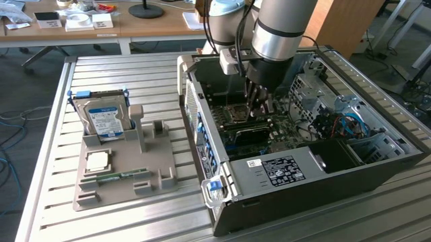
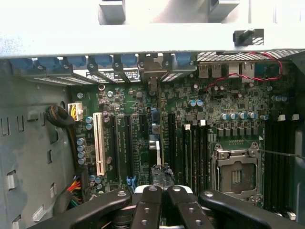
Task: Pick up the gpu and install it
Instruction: 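Press down on the gpu until it lock into place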
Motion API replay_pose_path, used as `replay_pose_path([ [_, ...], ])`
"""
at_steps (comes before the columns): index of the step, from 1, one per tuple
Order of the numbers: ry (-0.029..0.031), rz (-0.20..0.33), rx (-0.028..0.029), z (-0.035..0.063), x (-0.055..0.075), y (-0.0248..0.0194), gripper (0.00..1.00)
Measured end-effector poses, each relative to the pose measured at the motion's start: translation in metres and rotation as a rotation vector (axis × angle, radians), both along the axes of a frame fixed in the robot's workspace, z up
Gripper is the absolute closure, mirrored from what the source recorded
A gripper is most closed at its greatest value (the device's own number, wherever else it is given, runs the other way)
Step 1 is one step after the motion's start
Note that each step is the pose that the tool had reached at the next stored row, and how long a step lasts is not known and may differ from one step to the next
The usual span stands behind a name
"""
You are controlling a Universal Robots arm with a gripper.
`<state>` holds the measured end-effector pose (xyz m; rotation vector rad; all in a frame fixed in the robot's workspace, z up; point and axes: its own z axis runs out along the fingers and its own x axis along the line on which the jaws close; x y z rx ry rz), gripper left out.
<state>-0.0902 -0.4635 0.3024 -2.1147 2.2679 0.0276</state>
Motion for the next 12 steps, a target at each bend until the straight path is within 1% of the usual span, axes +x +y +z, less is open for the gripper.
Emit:
replay_pose_path([
  [3,0.0043,0.0,-0.0002,0.0,0.0009,0.0001,0.89],
  [4,0.0048,0.0,-0.0002,0.0,0.0009,0.0001,0.89],
  [12,0.005,0.0,-0.0001,0.0,0.0009,0.0001,0.89],
])
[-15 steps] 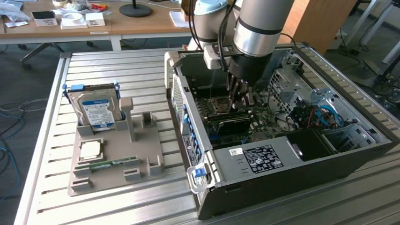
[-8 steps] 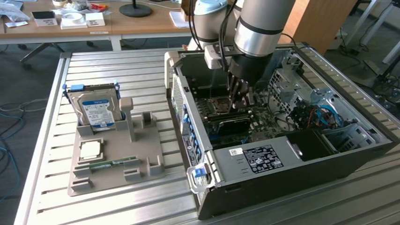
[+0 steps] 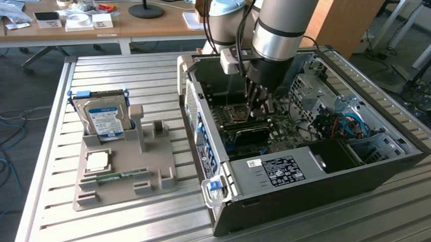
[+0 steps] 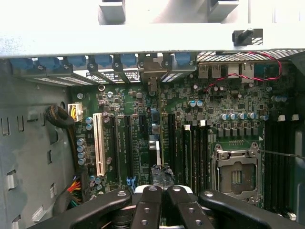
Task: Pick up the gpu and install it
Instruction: 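Press down on the gpu until it lock into place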
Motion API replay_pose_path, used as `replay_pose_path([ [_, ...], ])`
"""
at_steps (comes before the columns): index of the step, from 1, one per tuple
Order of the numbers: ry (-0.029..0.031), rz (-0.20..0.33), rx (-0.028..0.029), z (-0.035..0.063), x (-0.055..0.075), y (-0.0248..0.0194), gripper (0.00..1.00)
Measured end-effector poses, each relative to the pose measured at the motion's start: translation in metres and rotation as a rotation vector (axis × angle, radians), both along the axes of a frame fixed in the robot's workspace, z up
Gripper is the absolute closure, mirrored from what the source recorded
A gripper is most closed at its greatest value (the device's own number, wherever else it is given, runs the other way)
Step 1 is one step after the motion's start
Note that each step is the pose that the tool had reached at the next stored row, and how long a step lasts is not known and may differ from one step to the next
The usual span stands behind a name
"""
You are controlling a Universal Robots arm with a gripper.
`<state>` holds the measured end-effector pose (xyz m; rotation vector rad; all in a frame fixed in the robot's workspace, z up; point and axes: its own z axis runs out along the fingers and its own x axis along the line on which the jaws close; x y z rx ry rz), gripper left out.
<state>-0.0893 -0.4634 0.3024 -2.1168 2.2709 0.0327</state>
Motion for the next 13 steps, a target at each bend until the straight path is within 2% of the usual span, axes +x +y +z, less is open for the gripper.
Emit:
replay_pose_path([
  [5,-0.0001,0.0,0.0001,0.0,0.0001,0.0003,0.89],
  [8,-0.0001,0.0,0.0,-0.0001,0.0001,0.0028,0.89],
  [10,-0.0001,0.0,0.0001,-0.0001,0.0001,0.0028,0.89],
  [13,0.0,0.0,0.0,-0.0038,0.0,0.0029,0.89],
])
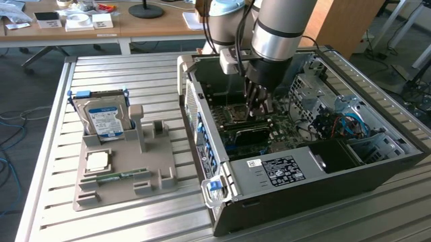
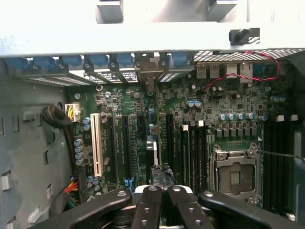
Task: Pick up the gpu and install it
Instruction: 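Press down on the gpu until it lock into place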
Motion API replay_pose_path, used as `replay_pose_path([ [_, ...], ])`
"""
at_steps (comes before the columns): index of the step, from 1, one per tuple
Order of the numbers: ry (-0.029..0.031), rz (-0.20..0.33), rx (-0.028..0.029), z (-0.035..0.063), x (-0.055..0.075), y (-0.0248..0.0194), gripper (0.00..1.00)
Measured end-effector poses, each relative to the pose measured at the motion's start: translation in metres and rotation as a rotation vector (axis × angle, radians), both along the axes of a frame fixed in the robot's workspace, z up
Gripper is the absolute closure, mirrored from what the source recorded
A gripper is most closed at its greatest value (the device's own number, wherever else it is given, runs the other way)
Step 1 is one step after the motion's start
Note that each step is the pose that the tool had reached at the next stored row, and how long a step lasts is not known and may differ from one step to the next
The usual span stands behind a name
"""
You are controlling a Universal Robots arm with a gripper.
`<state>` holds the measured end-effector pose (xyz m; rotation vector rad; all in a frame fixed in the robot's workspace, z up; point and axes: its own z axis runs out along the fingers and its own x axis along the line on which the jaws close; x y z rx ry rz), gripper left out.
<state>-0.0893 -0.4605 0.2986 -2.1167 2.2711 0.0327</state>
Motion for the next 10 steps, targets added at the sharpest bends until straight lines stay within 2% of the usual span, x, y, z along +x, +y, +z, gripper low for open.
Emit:
replay_pose_path([
  [4,0.0002,0.0,-0.0002,-0.0029,0.0,0.0,0.89],
  [7,0.0001,0.0,0.0005,-0.0099,0.0,0.0,0.89],
  [10,0.0002,0.0,0.0004,-0.0101,0.0,0.0,0.89],
])
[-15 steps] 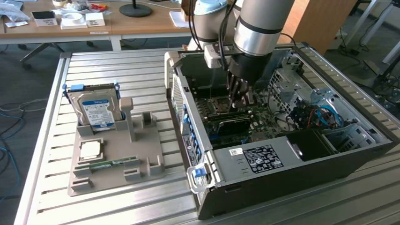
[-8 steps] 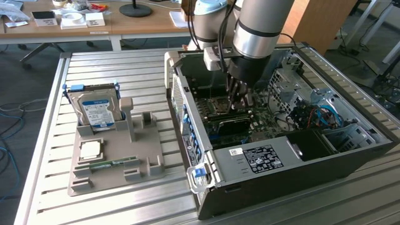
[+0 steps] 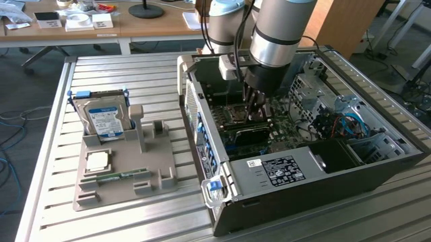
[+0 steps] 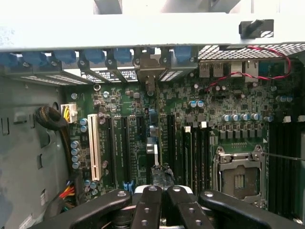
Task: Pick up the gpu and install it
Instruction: 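Press down on the gpu until it lock into place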
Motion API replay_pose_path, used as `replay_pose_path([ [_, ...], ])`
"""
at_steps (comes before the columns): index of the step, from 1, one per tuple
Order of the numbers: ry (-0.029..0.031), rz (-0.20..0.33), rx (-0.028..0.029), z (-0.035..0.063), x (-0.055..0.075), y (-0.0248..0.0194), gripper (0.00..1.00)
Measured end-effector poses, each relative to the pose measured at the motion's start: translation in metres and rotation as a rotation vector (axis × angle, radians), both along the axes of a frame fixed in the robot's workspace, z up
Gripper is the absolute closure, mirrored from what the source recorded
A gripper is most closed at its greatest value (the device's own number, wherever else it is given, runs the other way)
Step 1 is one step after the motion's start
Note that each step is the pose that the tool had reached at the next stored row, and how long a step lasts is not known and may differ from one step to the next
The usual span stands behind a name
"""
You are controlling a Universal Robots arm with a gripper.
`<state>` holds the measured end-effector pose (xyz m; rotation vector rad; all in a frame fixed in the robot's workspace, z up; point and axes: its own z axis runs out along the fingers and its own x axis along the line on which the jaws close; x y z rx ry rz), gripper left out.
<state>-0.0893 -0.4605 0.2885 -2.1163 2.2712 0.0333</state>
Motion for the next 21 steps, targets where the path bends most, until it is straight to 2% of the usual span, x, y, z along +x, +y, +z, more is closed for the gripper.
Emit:
replay_pose_path([
  [21,-0.0001,0.0,0.0007,-0.0105,0.0,0.0014,0.89],
])
